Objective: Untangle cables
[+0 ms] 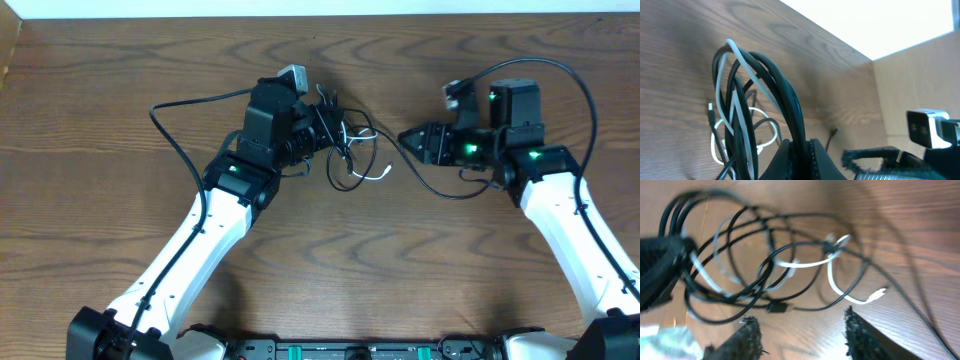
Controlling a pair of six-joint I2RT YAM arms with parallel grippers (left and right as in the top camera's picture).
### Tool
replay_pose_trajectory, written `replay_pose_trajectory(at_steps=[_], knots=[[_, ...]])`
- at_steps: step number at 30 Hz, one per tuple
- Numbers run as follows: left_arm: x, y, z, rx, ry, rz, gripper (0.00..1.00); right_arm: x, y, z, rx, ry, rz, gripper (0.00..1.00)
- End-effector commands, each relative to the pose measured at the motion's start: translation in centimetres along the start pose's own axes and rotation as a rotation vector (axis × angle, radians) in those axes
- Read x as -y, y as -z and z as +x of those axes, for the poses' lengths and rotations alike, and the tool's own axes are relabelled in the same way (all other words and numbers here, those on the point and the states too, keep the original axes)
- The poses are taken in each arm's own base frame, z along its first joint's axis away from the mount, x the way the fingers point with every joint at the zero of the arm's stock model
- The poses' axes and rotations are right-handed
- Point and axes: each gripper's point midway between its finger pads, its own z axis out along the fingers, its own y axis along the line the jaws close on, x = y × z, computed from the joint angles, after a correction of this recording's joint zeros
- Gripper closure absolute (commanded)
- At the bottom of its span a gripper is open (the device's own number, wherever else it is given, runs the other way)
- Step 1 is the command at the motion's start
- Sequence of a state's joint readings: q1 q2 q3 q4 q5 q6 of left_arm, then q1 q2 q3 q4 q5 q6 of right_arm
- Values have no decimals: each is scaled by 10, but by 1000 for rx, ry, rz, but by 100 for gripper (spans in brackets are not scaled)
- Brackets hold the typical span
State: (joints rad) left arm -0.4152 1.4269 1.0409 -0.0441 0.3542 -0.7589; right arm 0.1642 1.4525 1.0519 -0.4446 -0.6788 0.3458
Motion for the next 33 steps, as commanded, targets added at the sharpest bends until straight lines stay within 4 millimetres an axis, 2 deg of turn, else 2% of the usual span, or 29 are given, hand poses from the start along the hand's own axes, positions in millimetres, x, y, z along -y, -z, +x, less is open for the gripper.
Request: replay_pose_trajectory(at_steps=[1, 3, 8, 11, 18, 24, 26, 33], knots=[[34, 8, 0, -32, -136, 137, 92, -15, -10, 16, -57, 43, -54, 43], [51, 12, 7, -67, -219, 231, 92, -12, -14, 20, -67, -73, -32, 39], [83, 24, 21, -126, -360, 425, 92, -4, -24, 23, -82, -285, 5, 39], [85, 25, 23, -138, -362, 440, 92, 11, -32, 20, -58, -351, 62, 40], [89, 29, 31, -175, -364, 477, 93, 11, -49, 8, -29, -383, 29, 39], [89, 28, 31, -176, -365, 477, 93, -2, -56, 12, -48, -398, -9, 42], [88, 28, 31, -172, -381, 478, 92, -10, -55, 15, -78, -400, -52, 43], [82, 25, 35, -167, -448, 472, 92, -18, -51, 19, -119, -412, -110, 42]])
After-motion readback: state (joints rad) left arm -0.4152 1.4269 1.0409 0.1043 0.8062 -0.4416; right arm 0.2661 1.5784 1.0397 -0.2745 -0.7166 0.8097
